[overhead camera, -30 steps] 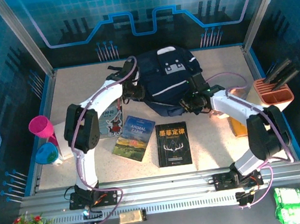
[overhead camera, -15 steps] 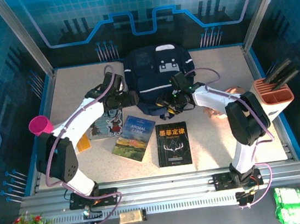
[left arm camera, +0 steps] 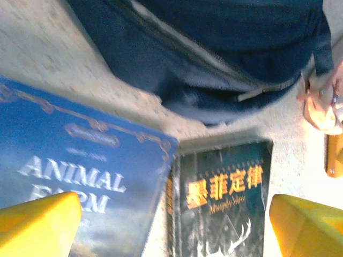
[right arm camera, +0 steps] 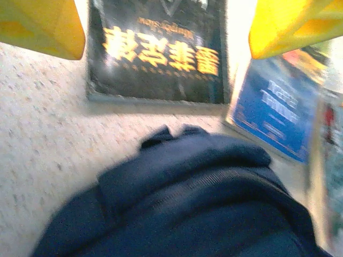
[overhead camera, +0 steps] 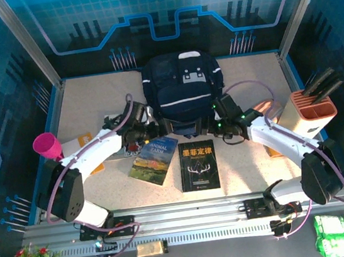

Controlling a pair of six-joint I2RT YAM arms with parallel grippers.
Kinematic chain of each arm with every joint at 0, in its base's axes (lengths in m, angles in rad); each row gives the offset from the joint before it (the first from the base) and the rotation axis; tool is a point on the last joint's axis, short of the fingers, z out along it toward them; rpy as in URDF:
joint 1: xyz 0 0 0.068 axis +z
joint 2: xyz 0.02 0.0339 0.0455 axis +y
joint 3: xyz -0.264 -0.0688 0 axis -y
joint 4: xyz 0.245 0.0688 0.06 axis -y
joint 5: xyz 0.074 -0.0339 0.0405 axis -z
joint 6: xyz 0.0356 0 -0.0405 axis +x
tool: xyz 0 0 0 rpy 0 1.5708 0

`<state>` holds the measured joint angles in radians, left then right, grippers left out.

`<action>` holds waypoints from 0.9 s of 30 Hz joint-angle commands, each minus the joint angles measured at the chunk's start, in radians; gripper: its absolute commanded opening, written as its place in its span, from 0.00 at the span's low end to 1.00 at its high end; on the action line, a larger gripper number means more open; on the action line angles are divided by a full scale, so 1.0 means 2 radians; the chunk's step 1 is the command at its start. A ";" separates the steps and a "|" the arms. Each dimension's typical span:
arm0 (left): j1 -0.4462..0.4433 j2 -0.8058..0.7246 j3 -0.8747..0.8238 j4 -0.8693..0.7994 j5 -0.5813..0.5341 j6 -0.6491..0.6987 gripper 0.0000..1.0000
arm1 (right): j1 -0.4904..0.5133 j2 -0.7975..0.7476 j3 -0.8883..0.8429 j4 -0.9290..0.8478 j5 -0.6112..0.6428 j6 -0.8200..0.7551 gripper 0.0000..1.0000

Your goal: Pack books, pencil case, and school supplies into a backpack

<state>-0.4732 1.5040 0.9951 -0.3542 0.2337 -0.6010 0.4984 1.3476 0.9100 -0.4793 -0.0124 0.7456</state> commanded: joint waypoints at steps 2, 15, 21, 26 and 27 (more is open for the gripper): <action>-0.046 -0.020 -0.030 0.027 0.029 -0.064 0.99 | 0.022 -0.022 -0.045 -0.052 0.033 -0.038 0.80; -0.123 0.015 -0.045 0.005 0.011 -0.110 0.96 | 0.023 -0.003 -0.100 -0.034 -0.010 -0.064 0.65; -0.135 0.048 -0.008 -0.052 -0.010 -0.094 0.89 | 0.020 0.019 -0.092 -0.024 -0.011 -0.090 0.62; -0.150 0.074 -0.014 -0.042 -0.021 -0.118 0.80 | 0.018 0.040 -0.082 -0.022 -0.016 -0.105 0.60; -0.154 0.077 -0.016 -0.036 -0.022 -0.120 0.78 | 0.017 0.042 -0.082 -0.020 -0.017 -0.107 0.60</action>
<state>-0.7620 1.6360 0.9585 -0.4080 0.2119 -0.8185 0.5358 1.4170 0.7155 -0.5228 -0.0296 0.5705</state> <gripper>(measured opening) 0.785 0.599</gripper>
